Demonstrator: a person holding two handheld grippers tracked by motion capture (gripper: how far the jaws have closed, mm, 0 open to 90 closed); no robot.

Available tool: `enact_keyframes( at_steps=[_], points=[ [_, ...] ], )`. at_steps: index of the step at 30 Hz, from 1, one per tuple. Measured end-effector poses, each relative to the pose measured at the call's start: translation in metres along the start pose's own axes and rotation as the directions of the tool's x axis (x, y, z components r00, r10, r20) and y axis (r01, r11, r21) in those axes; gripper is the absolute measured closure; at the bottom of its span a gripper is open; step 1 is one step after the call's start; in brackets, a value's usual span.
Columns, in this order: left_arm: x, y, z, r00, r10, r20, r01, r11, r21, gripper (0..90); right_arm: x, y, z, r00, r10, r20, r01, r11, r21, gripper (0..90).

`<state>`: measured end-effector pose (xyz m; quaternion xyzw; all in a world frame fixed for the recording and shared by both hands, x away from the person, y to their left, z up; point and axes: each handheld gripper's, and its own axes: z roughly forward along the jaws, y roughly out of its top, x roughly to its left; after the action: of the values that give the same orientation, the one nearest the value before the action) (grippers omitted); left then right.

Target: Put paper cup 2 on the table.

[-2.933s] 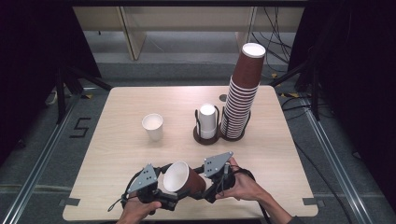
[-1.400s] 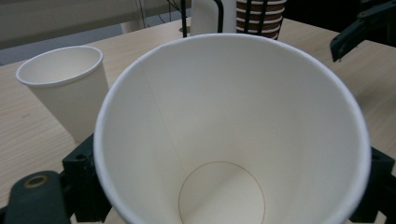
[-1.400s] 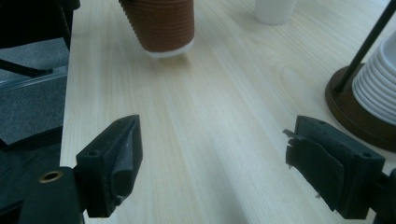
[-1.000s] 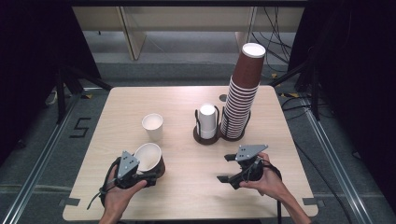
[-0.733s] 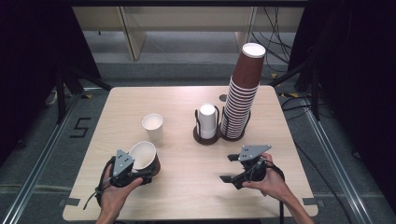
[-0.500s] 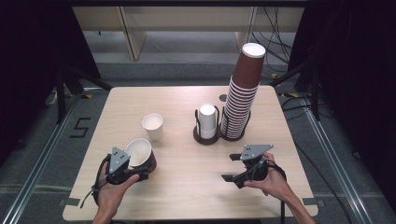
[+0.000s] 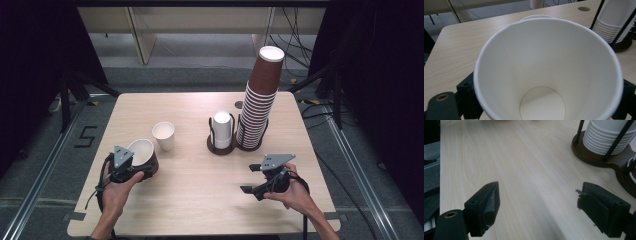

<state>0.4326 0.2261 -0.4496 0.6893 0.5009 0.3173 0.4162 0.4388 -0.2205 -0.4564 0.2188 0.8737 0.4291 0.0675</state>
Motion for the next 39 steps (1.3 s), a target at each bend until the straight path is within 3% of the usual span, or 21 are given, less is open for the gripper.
enact_keyframes(
  at_steps=[12, 20, 24, 27, 31, 39],
  points=[
    [0.027, 0.015, 0.034, 0.9974, -0.025, -0.068, 0.027, 0.9993, 0.026, 11.7, -0.003, -0.005, -0.004, 1.0, 0.007, 0.007, -0.007, 1.0, 0.005, 17.5],
    [0.03, 0.022, 0.052, 0.9953, -0.002, -0.097, 0.008, 0.9981, 0.06, 11.6, -0.003, -0.006, -0.004, 1.0, -0.006, 0.004, 0.006, 1.0, 0.013, 17.9],
    [0.035, 0.02, 0.058, 0.9939, -0.014, -0.109, 0.021, 0.9976, 0.066, 11.5, -0.003, -0.006, -0.004, 1.0, -0.005, 0.004, 0.005, 1.0, 0.013, 18.0],
    [0.04, 0.016, 0.065, 0.9933, -0.026, -0.112, 0.033, 0.9975, 0.062, 11.5, -0.002, -0.006, -0.004, 1.0, -0.006, -0.001, 0.006, 1.0, 0.015, 18.2],
    [0.043, 0.013, 0.071, 0.9935, -0.008, -0.114, 0.015, 0.9979, 0.062, 10.9, -0.003, -0.006, -0.004, 1.0, -0.004, -0.003, 0.004, 1.0, 0.018, 18.2],
    [0.044, 0.01, 0.078, 0.9962, -0.01, -0.087, 0.011, 0.9999, 0.012, 8.6, -0.003, -0.007, -0.004, 1.0, -0.004, -0.003, 0.004, 1.0, 0.015, 18.5]
  ],
)
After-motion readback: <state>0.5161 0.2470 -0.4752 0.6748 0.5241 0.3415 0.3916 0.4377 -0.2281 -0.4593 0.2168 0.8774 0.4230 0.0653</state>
